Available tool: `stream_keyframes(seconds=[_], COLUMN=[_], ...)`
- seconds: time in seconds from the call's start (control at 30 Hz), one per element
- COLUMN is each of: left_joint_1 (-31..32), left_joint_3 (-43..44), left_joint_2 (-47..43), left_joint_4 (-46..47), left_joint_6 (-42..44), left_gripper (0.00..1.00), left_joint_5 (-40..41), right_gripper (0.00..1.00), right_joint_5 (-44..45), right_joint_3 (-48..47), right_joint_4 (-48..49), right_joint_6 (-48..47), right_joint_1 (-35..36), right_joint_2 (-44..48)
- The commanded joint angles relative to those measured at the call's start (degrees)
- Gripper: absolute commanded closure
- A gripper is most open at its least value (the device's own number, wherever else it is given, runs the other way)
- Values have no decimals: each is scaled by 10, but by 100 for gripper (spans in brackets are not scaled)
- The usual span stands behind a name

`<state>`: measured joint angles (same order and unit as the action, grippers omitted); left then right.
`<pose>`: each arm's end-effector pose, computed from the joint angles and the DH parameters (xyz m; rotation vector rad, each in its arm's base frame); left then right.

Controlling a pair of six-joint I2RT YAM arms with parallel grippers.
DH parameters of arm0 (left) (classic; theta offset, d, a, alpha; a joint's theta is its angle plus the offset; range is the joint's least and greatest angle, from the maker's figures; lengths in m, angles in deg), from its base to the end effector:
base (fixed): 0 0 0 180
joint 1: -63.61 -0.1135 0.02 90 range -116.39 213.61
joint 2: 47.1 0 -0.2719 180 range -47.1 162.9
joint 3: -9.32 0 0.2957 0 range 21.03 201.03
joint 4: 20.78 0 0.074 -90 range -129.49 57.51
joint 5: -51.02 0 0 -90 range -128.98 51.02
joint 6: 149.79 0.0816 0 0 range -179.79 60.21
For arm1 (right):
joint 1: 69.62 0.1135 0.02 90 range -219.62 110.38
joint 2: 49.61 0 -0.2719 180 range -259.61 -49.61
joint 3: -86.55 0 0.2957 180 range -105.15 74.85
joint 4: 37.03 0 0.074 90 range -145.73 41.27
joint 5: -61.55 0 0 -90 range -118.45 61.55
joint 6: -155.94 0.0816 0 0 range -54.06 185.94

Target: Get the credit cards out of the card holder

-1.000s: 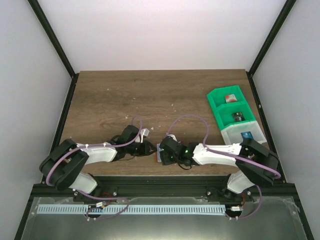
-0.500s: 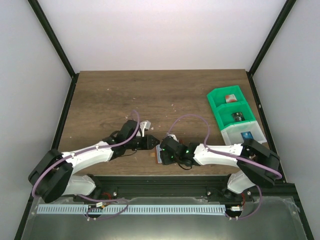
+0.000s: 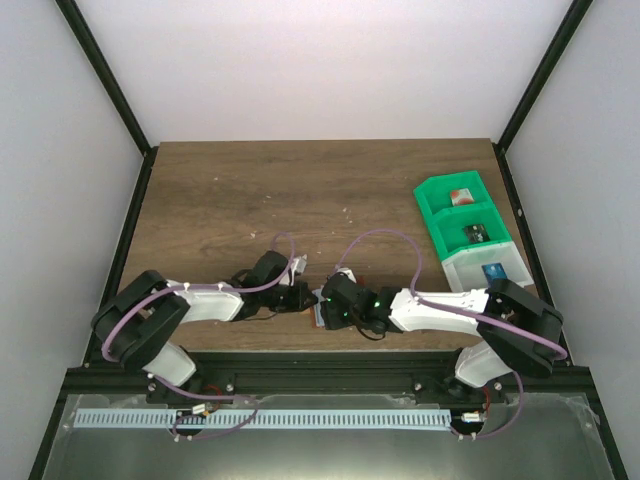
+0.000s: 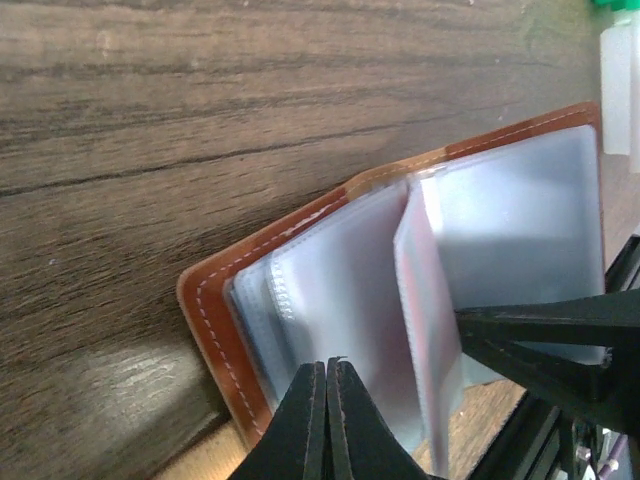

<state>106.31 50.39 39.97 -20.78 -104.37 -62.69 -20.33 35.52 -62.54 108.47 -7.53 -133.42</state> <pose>0.2091 -0.2376 0.0654 0.1799 2.6340 -1.1332 0.1603 0.2780 0.0920 -0.3980 2.6236 0.4811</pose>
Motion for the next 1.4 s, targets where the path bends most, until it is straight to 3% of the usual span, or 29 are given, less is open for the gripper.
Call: stream_keyframes(seconds=[0.0, 0.93, 1.37], left_joint_1=[0, 0, -7], left_joint_3=[-12, -8, 0], left_joint_2=[24, 51, 35], left_joint_4=[47, 0, -29], left_joint_6=[3, 30, 42], left_gripper=[100, 100, 100], left_joint_5=[-6, 44, 62], right_gripper=[36, 37, 39], right_joint_5=[18, 93, 96], right_joint_3=[0, 6, 59], right_joint_4=[-2, -110, -128], right_joint_6=[4, 20, 37], right_joint_1=[7, 7, -5], right_joint_2=[11, 94, 157])
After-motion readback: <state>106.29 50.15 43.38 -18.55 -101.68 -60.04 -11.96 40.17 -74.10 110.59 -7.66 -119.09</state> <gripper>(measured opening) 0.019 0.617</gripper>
